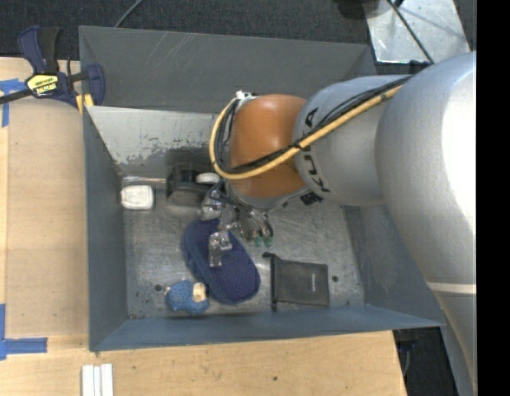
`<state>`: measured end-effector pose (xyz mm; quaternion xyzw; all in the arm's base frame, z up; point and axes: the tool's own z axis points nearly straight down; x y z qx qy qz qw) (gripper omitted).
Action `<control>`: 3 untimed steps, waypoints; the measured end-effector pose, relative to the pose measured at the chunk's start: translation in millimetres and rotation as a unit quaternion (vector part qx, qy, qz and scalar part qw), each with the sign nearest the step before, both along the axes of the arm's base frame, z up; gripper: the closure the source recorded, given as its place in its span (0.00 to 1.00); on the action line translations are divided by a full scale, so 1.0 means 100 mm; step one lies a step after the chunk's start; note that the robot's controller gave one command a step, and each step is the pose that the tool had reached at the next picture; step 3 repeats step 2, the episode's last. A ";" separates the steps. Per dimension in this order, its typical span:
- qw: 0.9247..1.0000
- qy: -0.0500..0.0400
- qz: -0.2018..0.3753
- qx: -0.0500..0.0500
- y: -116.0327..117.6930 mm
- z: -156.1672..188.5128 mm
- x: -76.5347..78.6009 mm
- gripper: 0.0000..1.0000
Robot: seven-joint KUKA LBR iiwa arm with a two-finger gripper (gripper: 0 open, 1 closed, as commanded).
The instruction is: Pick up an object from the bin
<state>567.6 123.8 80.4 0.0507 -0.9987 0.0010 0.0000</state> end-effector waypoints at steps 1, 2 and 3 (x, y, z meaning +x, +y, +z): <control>0.988 -0.004 0.157 0.001 -0.32 1.15 -0.17 1.00; 0.955 -0.003 0.297 -0.001 -1.22 1.77 -0.10 1.00; 0.955 -0.003 0.297 -0.001 -1.22 1.77 -0.10 1.00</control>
Offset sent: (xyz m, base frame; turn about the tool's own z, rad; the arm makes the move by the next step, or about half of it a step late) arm -0.0193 -0.0312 0.1119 -0.3166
